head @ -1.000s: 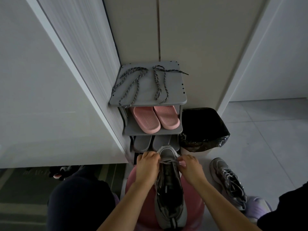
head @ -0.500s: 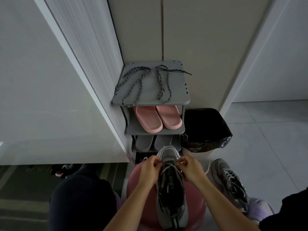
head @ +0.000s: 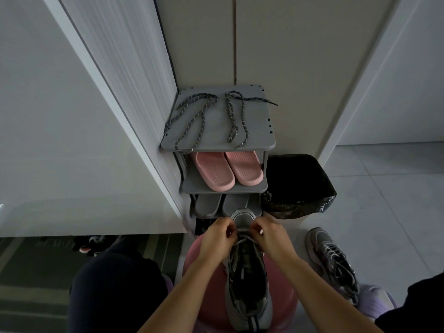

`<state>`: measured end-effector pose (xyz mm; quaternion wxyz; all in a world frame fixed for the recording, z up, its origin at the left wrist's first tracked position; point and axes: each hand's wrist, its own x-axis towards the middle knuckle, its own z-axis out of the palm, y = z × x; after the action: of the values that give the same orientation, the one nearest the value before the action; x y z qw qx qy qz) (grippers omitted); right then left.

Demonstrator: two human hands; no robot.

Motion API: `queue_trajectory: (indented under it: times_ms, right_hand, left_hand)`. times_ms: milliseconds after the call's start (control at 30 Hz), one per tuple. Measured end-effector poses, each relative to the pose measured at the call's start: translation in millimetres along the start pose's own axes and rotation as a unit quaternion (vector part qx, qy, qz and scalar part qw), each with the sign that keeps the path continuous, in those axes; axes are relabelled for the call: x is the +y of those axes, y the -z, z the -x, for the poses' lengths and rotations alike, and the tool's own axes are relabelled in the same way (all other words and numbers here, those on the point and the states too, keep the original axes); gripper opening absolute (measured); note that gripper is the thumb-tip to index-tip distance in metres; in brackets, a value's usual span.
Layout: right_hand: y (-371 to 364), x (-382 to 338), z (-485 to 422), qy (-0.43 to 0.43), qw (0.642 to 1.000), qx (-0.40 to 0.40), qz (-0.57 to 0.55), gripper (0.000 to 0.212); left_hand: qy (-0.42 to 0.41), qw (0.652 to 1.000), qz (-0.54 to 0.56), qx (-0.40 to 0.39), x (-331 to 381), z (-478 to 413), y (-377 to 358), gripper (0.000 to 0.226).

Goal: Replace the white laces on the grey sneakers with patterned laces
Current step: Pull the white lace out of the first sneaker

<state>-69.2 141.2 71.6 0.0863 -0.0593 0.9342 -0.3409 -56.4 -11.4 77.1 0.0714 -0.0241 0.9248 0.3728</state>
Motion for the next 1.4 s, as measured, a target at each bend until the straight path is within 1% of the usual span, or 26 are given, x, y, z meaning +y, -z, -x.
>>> queue_trajectory:
  times_ms: [100,167,233,333,400,500,567,600,667,733,800,867,933,1000,1067,1133,1167,1200,1267,1300,1333,1367,1400]
  right_hand:
    - [3.8,-0.6,-1.6,-0.003,1.000,-0.004,-0.008,0.014]
    - [5.4,-1.8,-3.6,0.007,0.999,-0.023,0.027,0.016]
    - [5.0,-4.1,-4.5,0.012,0.998,-0.036,0.051,0.017]
    - [4.3,-4.9,-4.0,-0.002,0.999,-0.031,0.038,0.017]
    - [5.2,-6.4,-4.7,-0.003,0.999,-0.034,0.028,0.015]
    - [9.2,-13.1,-8.4,-0.002,0.999,-0.035,-0.001,0.008]
    - [13.2,-16.5,-11.1,-0.009,0.999,-0.021,-0.031,0.009]
    - [15.2,-15.7,-11.5,-0.014,0.999,-0.017,-0.043,0.009]
    - [18.4,-8.3,-11.3,-0.025,0.997,-0.023,-0.066,0.009]
    - [19.3,2.1,-9.9,-0.037,0.995,-0.058,-0.070,0.012]
    - [16.4,10.2,-7.2,-0.039,0.994,-0.077,-0.070,0.011]
    - [13.3,11.9,-5.0,-0.032,0.996,-0.058,-0.059,0.011]
    - [9.9,10.9,-4.5,-0.015,0.999,-0.035,-0.023,0.017]
    - [8.5,7.8,-3.3,-0.002,0.999,-0.032,0.013,0.020]
    - [7.8,6.5,-1.9,0.003,0.999,-0.034,0.025,0.015]
    - [11.0,4.3,-0.1,0.001,0.999,-0.030,0.041,0.012]
    - [13.3,3.0,-0.2,0.003,0.999,-0.021,0.045,0.012]
    - [15.9,1.4,-0.7,0.006,0.999,-0.012,0.049,0.013]
    - [20.0,-0.6,-2.3,0.017,0.998,0.002,0.061,0.013]
    - [21.1,-0.7,-3.2,0.018,0.998,0.002,0.059,0.013]
    - [21.4,-0.1,-3.6,0.010,0.999,-0.002,0.048,0.014]
    - [21.0,1.2,-3.7,-0.004,1.000,-0.005,0.027,0.014]
    - [19.8,2.9,-3.1,-0.023,1.000,-0.010,0.004,0.012]
  left_hand:
    - [0.027,0.999,0.029,0.002,0.0,-0.3,-0.5,0.010]
    - [0.041,0.998,0.050,-0.010,-0.6,-2.8,-1.7,0.011]
    - [0.035,0.997,0.059,-0.033,-1.6,-5.3,-3.9,0.018]
    - [0.021,0.998,0.039,-0.045,-3.2,-8.2,-9.1,0.024]
    - [0.029,0.998,0.019,-0.051,-1.8,-9.4,-10.9,0.027]
    - [0.041,0.996,0.014,-0.081,-1.3,-14.0,-15.8,0.017]
    - [0.049,0.993,0.000,-0.104,2.6,-14.8,-15.5,0.009]
    - [0.049,0.993,0.000,-0.107,3.3,-15.0,-17.0,0.010]
    - [0.046,0.995,-0.002,-0.086,4.7,-14.4,-18.2,0.016]
    - [0.042,0.998,-0.002,-0.045,1.9,-13.3,-18.8,0.016]
    - [0.051,0.998,0.032,-0.018,-2.4,-13.3,-17.9,0.019]
    - [0.057,0.997,0.058,-0.011,-1.4,-10.9,-13.1,0.019]
    - [0.057,0.997,0.057,-0.007,-2.0,-8.2,-12.7,0.017]
    - [0.046,0.999,0.013,-0.003,0.9,-4.6,-12.5,0.019]
    - [0.021,0.998,-0.059,-0.010,1.6,-3.5,-13.9,0.022]
    - [-0.012,0.992,-0.129,-0.006,5.9,-2.3,-9.3,0.019]
    - [-0.052,0.982,-0.182,0.022,9.1,-3.2,-3.3,0.013]
    - [-0.103,0.965,-0.237,0.051,11.2,-5.4,3.0,0.009]
    - [-0.158,0.943,-0.278,0.091,10.6,-10.7,9.8,0.025]
    - [-0.155,0.948,-0.264,0.081,8.7,-11.3,9.3,0.024]
    - [-0.144,0.961,-0.227,0.070,7.4,-10.9,7.3,0.016]
    - [-0.104,0.976,-0.181,0.055,7.1,-9.5,3.9,0.011]
    - [-0.058,0.988,-0.134,0.040,6.2,-7.1,-1.0,0.016]
